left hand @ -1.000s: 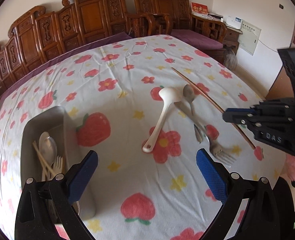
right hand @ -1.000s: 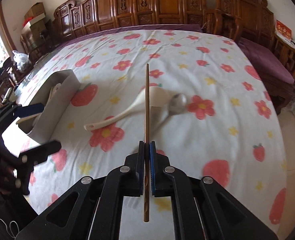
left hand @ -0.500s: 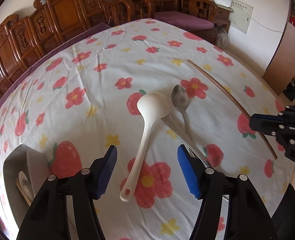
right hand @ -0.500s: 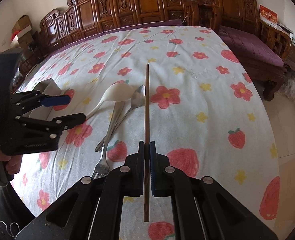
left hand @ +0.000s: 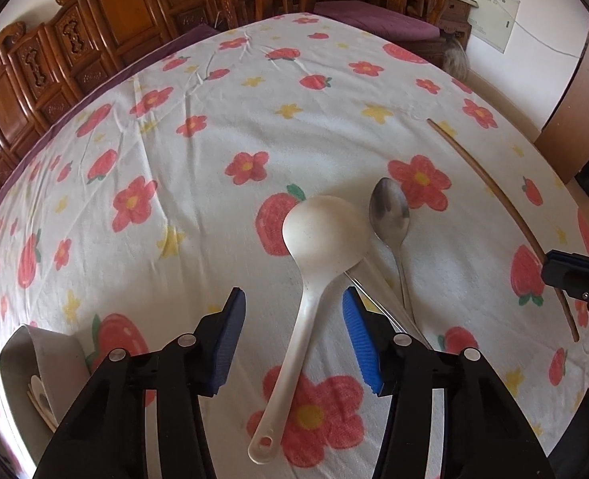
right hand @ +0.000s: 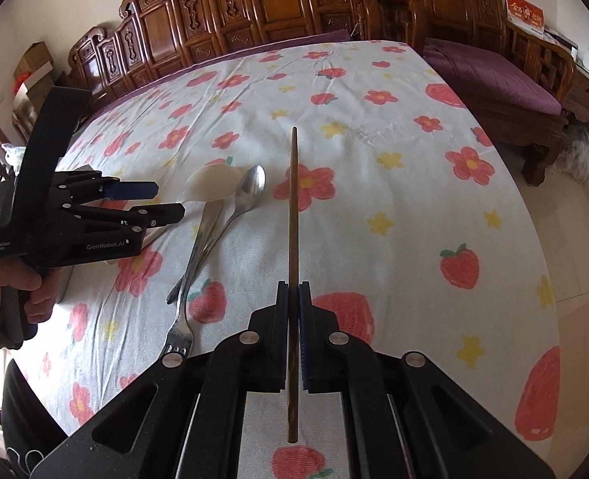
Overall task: Organize utensils
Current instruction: 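Grasp the white plastic ladle with the left tool while the right tool holds the chopstick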
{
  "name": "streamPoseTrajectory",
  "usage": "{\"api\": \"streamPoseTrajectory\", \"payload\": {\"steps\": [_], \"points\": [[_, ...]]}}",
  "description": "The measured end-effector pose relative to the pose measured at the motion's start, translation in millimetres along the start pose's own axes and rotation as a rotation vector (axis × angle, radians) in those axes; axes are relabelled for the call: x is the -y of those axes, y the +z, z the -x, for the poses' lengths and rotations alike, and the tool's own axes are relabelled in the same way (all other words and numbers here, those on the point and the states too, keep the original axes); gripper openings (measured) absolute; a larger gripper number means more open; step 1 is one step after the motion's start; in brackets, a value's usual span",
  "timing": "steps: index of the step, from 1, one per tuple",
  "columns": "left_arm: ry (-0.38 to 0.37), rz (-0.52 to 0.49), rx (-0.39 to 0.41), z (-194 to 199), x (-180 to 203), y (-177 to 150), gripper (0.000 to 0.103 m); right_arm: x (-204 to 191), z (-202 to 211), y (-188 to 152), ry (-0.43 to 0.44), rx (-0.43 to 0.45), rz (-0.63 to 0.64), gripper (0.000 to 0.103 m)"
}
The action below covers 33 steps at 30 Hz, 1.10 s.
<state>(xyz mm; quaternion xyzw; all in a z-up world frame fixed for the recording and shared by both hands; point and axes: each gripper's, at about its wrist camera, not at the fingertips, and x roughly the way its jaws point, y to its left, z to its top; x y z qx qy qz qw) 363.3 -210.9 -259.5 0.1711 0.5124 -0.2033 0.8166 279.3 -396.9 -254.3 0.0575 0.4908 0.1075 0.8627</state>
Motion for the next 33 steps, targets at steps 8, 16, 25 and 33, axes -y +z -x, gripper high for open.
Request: {"api": "streamPoseTrajectory", "payload": {"steps": [8, 16, 25, 33], "points": [[-0.009, 0.01, -0.028, -11.8, 0.9, 0.4, 0.049, -0.1, -0.7, 0.0, 0.003, -0.001, 0.001, 0.006], [-0.011, 0.007, -0.024, -12.2, 5.9, 4.3, 0.037, -0.2, -3.4, -0.7, 0.005, -0.008, 0.002, 0.006], [0.018, 0.029, -0.033, -13.3, 5.4, 6.7, 0.008, -0.8, -5.9, -2.6, 0.008, -0.016, 0.0, 0.006], [0.085, 0.049, -0.01, 5.0, -5.1, 2.2, 0.003, -8.1, -0.2, -0.3, 0.013, -0.003, 0.017, 0.006]]}}
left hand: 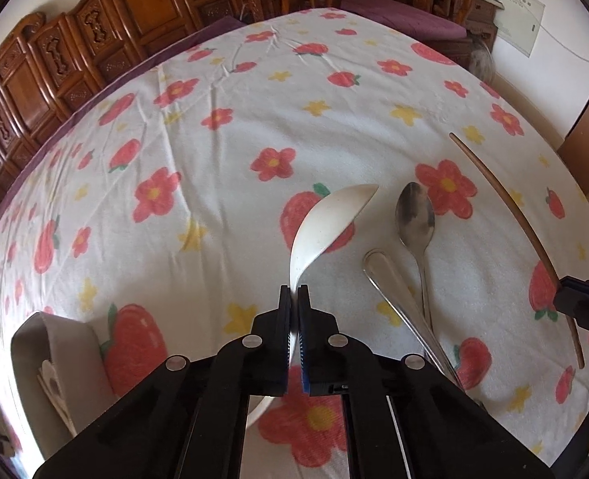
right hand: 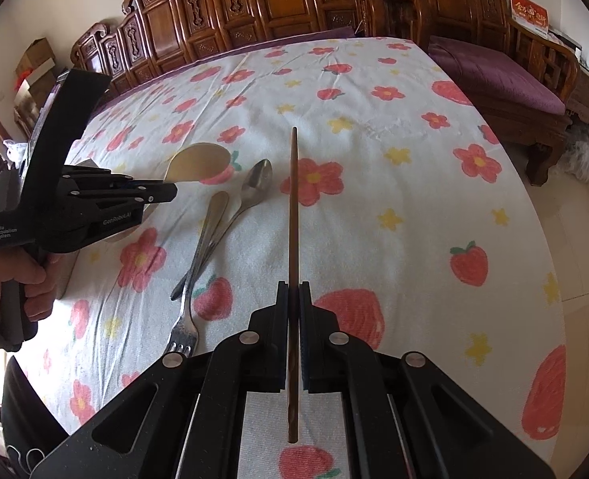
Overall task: Organize utensils
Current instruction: 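Grasp the white plastic ladle with the left tool while the right tool holds the chopstick, then carry the white ladle into the metal tray and release it while the right tool holds the chopstick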
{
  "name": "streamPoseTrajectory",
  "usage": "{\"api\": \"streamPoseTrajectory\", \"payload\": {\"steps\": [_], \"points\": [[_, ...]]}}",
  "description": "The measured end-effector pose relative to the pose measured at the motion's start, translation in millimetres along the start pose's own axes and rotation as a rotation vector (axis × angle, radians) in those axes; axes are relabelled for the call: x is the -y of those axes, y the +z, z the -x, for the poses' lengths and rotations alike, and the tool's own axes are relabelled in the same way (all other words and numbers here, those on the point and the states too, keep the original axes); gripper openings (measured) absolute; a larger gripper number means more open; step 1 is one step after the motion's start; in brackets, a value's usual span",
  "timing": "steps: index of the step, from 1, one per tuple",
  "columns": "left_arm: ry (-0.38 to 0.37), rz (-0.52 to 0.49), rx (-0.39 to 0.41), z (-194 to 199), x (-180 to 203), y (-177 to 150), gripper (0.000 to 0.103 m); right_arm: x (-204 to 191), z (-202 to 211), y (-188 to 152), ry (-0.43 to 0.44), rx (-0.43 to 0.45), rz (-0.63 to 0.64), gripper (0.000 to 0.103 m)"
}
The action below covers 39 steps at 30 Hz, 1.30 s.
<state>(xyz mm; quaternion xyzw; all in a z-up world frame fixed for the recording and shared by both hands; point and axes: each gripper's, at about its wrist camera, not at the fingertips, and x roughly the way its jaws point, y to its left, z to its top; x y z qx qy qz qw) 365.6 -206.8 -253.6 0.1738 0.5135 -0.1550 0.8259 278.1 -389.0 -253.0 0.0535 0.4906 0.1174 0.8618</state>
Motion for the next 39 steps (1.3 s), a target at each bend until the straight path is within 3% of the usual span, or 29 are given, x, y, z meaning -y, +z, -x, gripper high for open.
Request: {"api": "streamPoseTrajectory", "payload": {"steps": [24, 39], "points": [[0.027, 0.049, 0.141, 107.0, -38.9, -35.0, 0.003, -55.2, 37.9, 10.5, 0.029, 0.101, 0.103, 0.006], [0.091, 0.176, 0.122, 113.3, -117.2, -70.8, 0.003, -100.5, 46.2, 4.9, 0.082, 0.111, 0.181, 0.006]]}}
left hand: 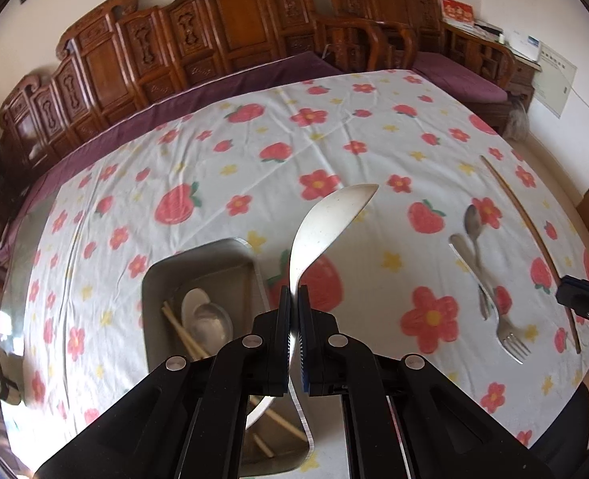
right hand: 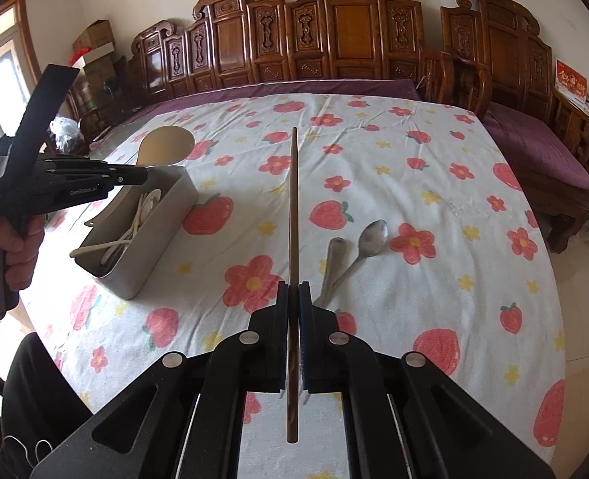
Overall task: Organize utensils
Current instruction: 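Carry the white ladle into the metal tray and release it while the right tool holds the chopstick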
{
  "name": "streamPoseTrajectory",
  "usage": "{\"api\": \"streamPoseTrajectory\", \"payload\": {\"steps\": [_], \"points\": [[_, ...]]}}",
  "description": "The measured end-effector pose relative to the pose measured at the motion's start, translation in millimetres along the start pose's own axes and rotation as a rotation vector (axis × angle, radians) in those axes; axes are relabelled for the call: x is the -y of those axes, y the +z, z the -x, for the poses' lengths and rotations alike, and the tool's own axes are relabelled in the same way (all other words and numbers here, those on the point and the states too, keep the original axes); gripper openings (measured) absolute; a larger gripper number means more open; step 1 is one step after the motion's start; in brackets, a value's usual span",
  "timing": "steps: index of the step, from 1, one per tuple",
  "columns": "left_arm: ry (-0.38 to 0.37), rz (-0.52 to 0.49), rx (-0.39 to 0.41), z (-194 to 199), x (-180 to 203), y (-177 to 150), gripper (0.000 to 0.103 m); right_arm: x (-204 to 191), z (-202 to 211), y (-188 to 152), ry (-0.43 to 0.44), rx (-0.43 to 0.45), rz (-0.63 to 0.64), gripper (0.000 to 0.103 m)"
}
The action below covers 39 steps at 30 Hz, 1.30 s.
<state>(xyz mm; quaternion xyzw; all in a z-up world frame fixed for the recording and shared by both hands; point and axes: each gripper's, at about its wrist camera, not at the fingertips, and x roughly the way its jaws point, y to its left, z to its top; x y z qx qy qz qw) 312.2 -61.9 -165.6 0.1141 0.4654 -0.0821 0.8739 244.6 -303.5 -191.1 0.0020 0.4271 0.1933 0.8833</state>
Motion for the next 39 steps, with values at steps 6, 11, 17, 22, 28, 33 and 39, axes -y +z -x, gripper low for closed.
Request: {"api": "streamPoseTrajectory", "payload": {"steps": [6, 11, 17, 22, 28, 33, 39], "points": [[0.005, 0.059, -0.014, -9.3, -29.9, -6.4, 0.003, -20.6, -8.3, -0.5, 0.015, -0.021, 0.043, 0.006], [-0.012, 0.127, -0.041, -22.2, -52.4, -15.5, 0.003, -38.3, -16.7, 4.3, 0.033, -0.027, 0.055, 0.006], [-0.017, 0.166, -0.075, -38.2, -68.9, -25.0, 0.003, -59.3, -20.3, 18.1, 0.059, -0.01, 0.057, 0.006], [-0.039, 0.189, -0.087, -46.8, -76.8, -25.7, 0.003, -76.1, -23.0, 24.6, 0.076, -0.005, 0.067, 0.006], [-0.05, 0.181, -0.096, -54.6, -77.0, -24.5, 0.003, -83.2, -32.0, 22.6, 0.081, -0.022, 0.062, 0.006], [-0.05, 0.167, -0.09, -53.7, -80.4, -26.1, 0.004, -86.9, -39.9, 21.8, 0.084, -0.036, 0.057, 0.006], [-0.042, 0.149, -0.033, -28.8, -91.1, -30.1, 0.017, -103.1, -49.2, 26.1, 0.107, -0.039, 0.059, 0.006]]}}
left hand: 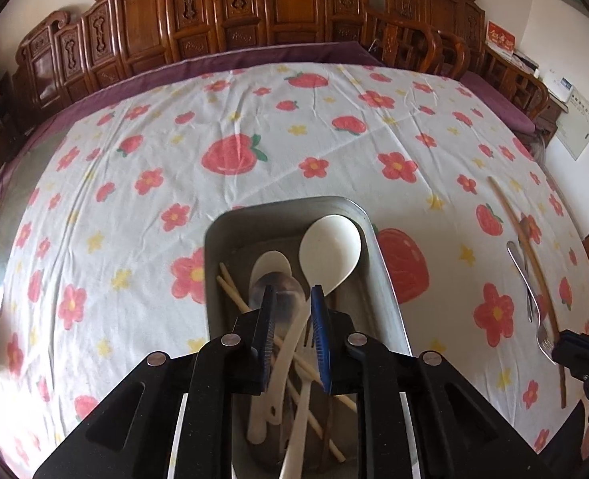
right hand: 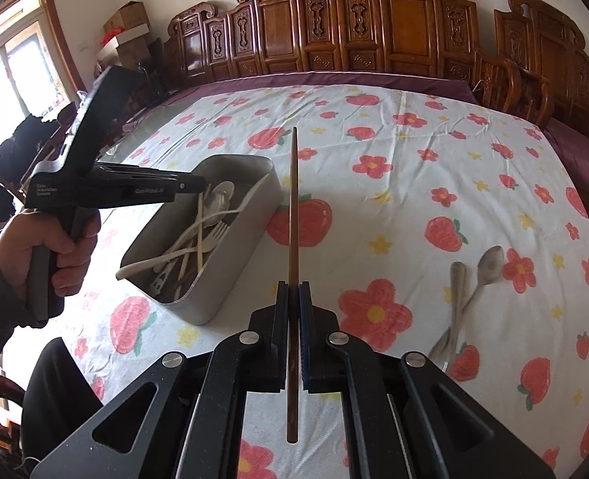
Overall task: Organize utensils
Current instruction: 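Carry the white ladle into the metal tray and release it while the right tool holds the chopstick, then lower the brown chopstick into the metal tray and open the right tool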
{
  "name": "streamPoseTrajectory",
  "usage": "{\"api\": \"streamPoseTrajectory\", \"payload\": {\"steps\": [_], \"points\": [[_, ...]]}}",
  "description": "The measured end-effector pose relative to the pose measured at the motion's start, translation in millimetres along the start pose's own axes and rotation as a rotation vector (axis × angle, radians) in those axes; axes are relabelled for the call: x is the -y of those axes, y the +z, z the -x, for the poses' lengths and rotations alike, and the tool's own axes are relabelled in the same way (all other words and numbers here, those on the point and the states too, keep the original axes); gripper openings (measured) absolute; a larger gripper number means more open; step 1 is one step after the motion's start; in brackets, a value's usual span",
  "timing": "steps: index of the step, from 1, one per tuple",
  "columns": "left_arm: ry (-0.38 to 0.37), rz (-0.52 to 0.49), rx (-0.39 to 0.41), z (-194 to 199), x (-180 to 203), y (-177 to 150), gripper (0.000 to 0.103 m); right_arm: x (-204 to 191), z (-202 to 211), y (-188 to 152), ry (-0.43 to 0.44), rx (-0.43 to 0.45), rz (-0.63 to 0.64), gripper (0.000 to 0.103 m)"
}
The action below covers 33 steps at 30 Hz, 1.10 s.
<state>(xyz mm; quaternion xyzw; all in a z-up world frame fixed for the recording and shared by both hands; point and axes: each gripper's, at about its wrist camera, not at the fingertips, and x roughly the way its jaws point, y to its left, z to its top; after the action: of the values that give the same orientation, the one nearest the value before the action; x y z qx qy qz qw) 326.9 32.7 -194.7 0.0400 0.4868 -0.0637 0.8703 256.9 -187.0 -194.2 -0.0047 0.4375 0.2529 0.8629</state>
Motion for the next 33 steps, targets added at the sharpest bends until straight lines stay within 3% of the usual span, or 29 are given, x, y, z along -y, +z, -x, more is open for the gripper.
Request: {"api": "streamPoseTrajectory", "payload": {"steps": [15, 23, 33], "points": [[0.028, -0.006, 0.095, 53.6, -49.3, -29.5, 0.017, -73.3, -61.7, 32.5, 0.089, -0.037, -0.006, 0.006], [0.032, 0.018, 0.115, 65.4, -73.1, -42.4, 0.017, -86.7, -91.5, 46.7, 0.078, -0.073, -0.018, 0.006], [0.028, 0.034, 0.119, 68.0, -82.9, -53.4, 0.017, -93.9, -107.6, 41.3, 0.051, -0.098, -0.001, 0.007]]}}
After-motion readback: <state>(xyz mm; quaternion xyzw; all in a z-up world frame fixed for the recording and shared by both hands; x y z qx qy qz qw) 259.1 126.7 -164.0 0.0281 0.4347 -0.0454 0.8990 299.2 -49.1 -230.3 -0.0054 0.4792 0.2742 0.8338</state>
